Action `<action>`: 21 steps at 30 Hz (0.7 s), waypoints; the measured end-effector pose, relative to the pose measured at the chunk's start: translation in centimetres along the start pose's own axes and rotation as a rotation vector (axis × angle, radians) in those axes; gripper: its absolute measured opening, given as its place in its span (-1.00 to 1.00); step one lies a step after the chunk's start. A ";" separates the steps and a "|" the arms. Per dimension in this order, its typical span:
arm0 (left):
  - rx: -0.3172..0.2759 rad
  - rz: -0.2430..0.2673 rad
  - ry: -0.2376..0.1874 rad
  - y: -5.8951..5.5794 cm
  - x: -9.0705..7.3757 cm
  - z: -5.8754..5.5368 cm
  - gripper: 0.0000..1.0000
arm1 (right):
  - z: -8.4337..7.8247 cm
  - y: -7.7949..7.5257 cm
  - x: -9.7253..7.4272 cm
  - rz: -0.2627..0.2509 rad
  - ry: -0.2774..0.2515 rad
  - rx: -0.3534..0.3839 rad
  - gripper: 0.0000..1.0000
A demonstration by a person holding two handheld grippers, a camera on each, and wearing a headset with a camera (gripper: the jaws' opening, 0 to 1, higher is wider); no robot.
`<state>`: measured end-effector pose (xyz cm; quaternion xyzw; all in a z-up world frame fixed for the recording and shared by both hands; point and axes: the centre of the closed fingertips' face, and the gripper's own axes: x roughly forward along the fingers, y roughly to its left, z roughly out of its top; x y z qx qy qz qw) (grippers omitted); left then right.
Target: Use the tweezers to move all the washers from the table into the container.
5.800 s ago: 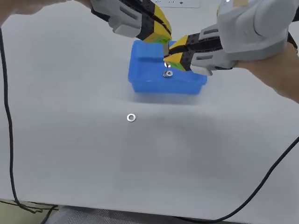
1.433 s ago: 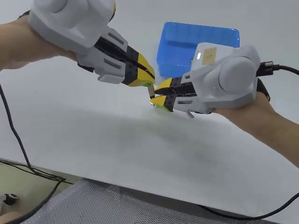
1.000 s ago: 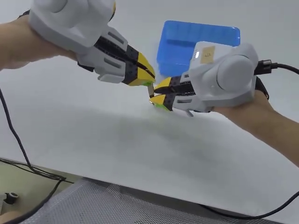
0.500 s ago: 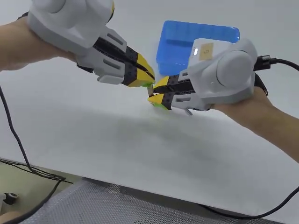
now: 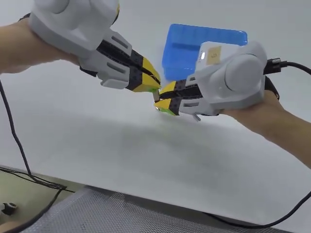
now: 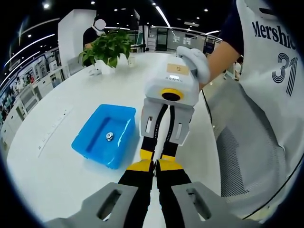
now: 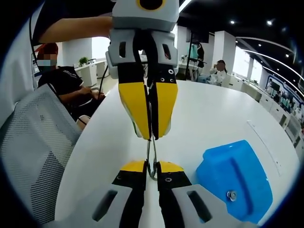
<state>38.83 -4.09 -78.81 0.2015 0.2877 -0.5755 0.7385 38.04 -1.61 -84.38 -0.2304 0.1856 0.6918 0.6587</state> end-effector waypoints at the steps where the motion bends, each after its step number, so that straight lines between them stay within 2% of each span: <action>1: 0.002 0.001 -0.002 0.0 -0.1 0.1 -0.87 | 0.1 0.0 -0.1 -0.003 -0.001 -0.002 -0.81; 11: 0.048 0.005 -0.012 -0.2 -1.1 2.4 -0.87 | 1.5 -0.5 -1.9 -0.029 -0.014 -0.028 -0.81; 21: 0.114 0.012 -0.014 1.4 -1.4 4.8 -0.87 | 2.7 -2.6 -4.3 -0.094 -0.045 -0.027 -0.81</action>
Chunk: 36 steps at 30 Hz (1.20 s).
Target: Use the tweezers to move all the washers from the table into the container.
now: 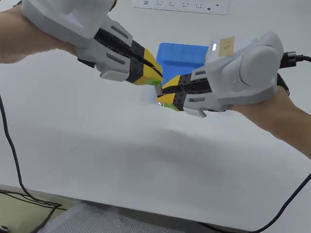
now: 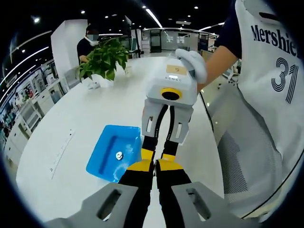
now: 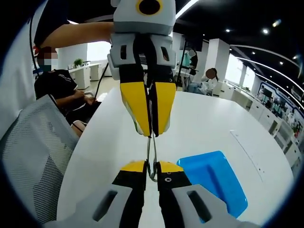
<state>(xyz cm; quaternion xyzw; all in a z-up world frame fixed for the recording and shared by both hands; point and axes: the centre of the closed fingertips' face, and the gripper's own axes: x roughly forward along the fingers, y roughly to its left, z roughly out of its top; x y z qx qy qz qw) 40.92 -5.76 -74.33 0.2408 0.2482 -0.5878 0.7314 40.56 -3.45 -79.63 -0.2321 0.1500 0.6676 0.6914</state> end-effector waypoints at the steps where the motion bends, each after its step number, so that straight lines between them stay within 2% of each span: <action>1: 0.007 0.001 -0.002 0.1 0.0 0.3 -0.87 | 0.1 -0.2 -0.2 -0.005 -0.002 0.000 -0.81; 11: 0.076 0.004 -0.018 2.0 0.3 3.3 -0.87 | 0.8 -3.2 -2.5 -0.064 -0.012 -0.019 -0.81; 18: 0.106 -0.004 -0.028 3.3 1.0 4.5 -0.87 | 0.5 -4.9 -3.6 -0.083 -0.013 -0.026 -0.81; 25: 0.119 -0.010 -0.035 4.6 1.9 4.9 -0.87 | -0.3 -6.9 -4.0 -0.090 -0.012 -0.024 -0.81; 27: 0.114 -0.010 -0.049 5.0 2.1 5.1 -0.87 | -0.4 -7.3 -4.0 -0.096 -0.020 -0.019 -0.81; 36: 0.121 -0.009 -0.021 7.0 3.3 4.3 -0.87 | -2.0 -9.4 -3.4 -0.106 -0.012 -0.006 -0.81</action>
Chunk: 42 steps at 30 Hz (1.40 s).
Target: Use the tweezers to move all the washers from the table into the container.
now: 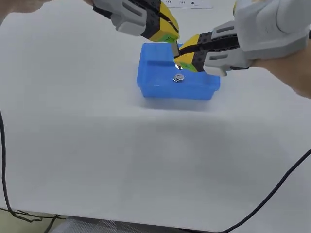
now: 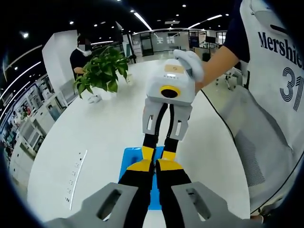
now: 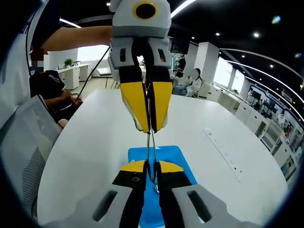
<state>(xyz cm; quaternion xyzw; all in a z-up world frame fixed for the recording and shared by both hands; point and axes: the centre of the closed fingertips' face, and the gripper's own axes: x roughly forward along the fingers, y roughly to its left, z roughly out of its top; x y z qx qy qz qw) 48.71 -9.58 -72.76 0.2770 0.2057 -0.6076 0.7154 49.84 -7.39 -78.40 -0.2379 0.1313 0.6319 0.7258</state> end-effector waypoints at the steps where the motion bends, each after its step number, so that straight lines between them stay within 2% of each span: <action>1: -0.001 0.001 0.001 0.2 0.1 -0.1 -0.87 | -0.2 -0.2 0.1 -0.001 0.002 0.002 -0.81; 15: -0.047 -0.020 0.039 1.4 3.0 -3.3 -0.87 | -3.8 -0.6 2.2 0.025 0.035 0.053 -0.81; 24: -0.060 -0.035 0.056 1.4 3.6 -4.4 -0.87 | -4.8 -0.3 3.0 0.031 0.038 0.073 -0.81; 34: -0.056 -0.031 0.056 1.4 3.6 -4.3 -0.87 | -4.6 -0.5 2.9 0.023 0.043 0.077 -0.79; 42: -0.045 -0.024 0.037 1.1 2.9 -3.1 -0.87 | -4.1 -0.1 2.6 0.027 0.038 0.081 -0.78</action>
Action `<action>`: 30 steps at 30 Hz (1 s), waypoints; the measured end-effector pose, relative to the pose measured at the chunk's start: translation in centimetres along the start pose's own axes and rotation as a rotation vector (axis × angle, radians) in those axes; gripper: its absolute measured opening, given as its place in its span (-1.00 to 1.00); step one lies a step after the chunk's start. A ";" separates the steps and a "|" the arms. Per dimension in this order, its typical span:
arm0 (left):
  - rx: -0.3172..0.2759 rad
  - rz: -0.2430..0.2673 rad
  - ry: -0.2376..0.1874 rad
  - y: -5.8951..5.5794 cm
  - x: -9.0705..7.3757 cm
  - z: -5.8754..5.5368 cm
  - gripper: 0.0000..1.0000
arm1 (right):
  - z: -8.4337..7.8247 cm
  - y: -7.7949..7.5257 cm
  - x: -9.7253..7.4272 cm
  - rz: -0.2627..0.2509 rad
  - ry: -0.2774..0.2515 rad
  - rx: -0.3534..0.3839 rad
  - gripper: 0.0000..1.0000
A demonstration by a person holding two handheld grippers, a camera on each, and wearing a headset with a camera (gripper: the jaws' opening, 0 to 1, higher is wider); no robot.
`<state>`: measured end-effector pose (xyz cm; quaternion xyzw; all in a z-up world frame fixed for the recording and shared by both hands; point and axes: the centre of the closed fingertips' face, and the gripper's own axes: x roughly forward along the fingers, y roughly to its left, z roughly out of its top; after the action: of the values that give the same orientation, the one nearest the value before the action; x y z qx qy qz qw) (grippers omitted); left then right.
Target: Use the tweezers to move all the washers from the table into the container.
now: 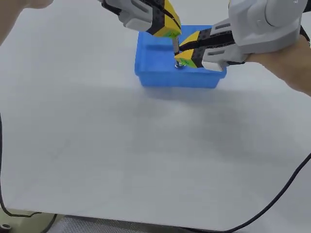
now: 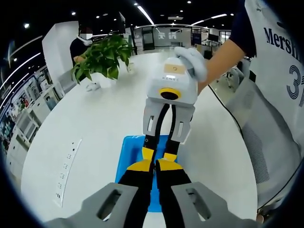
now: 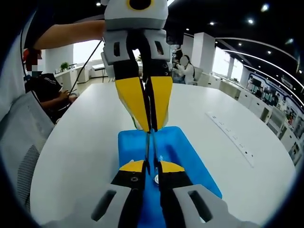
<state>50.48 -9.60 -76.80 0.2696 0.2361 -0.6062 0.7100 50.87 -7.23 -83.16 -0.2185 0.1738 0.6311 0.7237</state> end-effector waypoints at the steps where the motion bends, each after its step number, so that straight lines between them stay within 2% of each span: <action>1: 0.000 0.001 -0.005 0.0 -0.1 0.2 -0.87 | 0.1 0.1 0.0 0.001 0.000 0.000 -0.78; 5: 0.008 0.005 -0.022 -0.4 -0.7 1.2 -0.87 | 0.5 0.5 -0.3 -0.003 -0.012 0.010 -0.78; 10: 0.023 0.013 -0.039 -1.0 -1.7 2.4 -0.87 | 2.0 0.4 -1.3 -0.024 -0.065 0.048 -0.77; 12: 0.032 0.017 -0.049 -1.5 -2.2 3.2 -0.88 | 2.6 0.9 -1.7 -0.016 -0.085 0.056 -0.78; 17: 0.047 0.023 -0.058 -2.5 -3.2 4.1 -0.88 | 3.5 1.7 -2.9 -0.024 -0.093 0.026 -0.82; 19: 0.053 0.026 -0.063 -3.4 -3.9 4.5 -0.88 | 3.8 2.4 -3.7 -0.025 -0.096 0.014 -0.84; 25: 0.063 0.030 -0.074 -5.4 -5.1 5.0 -0.88 | 4.3 4.5 -5.5 -0.007 -0.087 -0.006 -0.86; 30: 0.046 0.027 -0.076 -7.1 -5.2 4.2 -0.88 | 3.7 6.5 -6.5 0.012 -0.042 -0.022 -0.87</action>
<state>42.74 -9.50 -70.91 0.2657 0.1915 -0.6118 0.7201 43.48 -9.95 -77.23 -0.2120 0.1527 0.6419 0.7209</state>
